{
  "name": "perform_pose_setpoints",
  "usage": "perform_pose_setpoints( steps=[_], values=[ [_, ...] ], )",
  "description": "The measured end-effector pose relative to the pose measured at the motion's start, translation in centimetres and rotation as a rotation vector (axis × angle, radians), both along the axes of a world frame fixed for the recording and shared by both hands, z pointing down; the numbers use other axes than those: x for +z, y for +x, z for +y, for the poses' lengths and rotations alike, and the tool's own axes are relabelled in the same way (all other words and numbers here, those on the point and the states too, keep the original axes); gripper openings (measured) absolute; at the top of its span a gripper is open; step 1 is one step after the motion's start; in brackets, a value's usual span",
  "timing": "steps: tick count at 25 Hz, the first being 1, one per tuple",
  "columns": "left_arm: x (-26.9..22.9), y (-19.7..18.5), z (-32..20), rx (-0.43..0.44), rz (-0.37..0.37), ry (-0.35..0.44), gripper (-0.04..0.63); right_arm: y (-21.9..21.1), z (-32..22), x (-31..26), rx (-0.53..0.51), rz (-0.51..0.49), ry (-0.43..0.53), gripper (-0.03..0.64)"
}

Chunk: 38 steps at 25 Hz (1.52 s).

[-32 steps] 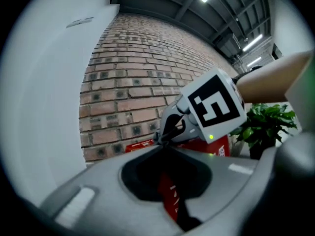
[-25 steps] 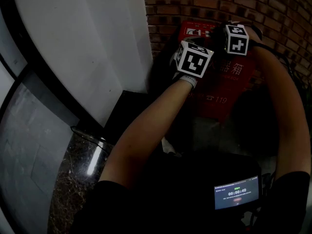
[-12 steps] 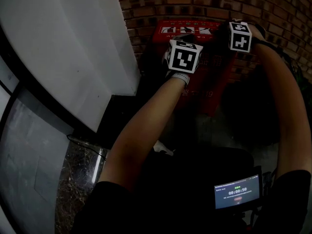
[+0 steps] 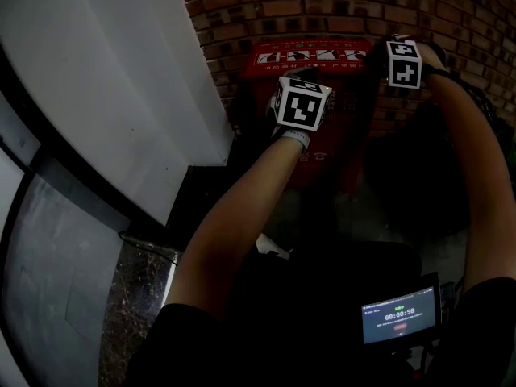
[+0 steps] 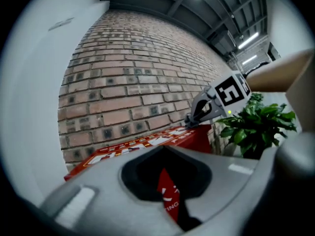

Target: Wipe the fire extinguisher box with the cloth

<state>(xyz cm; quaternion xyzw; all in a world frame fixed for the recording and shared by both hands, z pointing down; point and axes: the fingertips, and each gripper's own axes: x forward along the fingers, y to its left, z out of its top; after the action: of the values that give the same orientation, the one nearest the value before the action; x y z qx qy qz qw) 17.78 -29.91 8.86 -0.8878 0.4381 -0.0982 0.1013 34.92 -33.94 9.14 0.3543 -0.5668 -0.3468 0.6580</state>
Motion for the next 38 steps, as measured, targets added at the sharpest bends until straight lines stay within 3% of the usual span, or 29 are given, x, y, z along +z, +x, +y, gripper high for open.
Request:
perform_pose_setpoints(
  steps=[5,8,14,23,29,38],
  values=[
    [-1.2,-3.5,-0.5,-0.029,0.004,0.044,0.003,-3.7,0.4,-1.6,-0.043,0.013,0.022,0.029],
    [-0.9,-5.8,-0.7,-0.055,-0.018,0.039,0.003,-7.6,0.2,-2.3,-0.1,0.019,0.026,0.029],
    [-1.0,-10.2,-1.5,-0.093,0.01,0.031,0.003,-15.6,-0.6,-3.0,-0.207,0.051,0.021,0.029],
    [-1.0,-15.4,-3.5,-0.142,0.018,0.047,0.003,-25.4,-2.8,-2.0,-0.342,0.196,-0.017,0.029],
    [-0.7,-16.4,-3.7,-0.125,0.057,0.041,0.003,-28.5,-3.6,0.3,-0.425,0.35,-0.066,0.029],
    [-0.1,-16.0,-4.0,-0.113,0.063,0.043,0.003,-30.1,-4.3,1.9,-0.462,0.351,-0.076,0.028]
  ],
)
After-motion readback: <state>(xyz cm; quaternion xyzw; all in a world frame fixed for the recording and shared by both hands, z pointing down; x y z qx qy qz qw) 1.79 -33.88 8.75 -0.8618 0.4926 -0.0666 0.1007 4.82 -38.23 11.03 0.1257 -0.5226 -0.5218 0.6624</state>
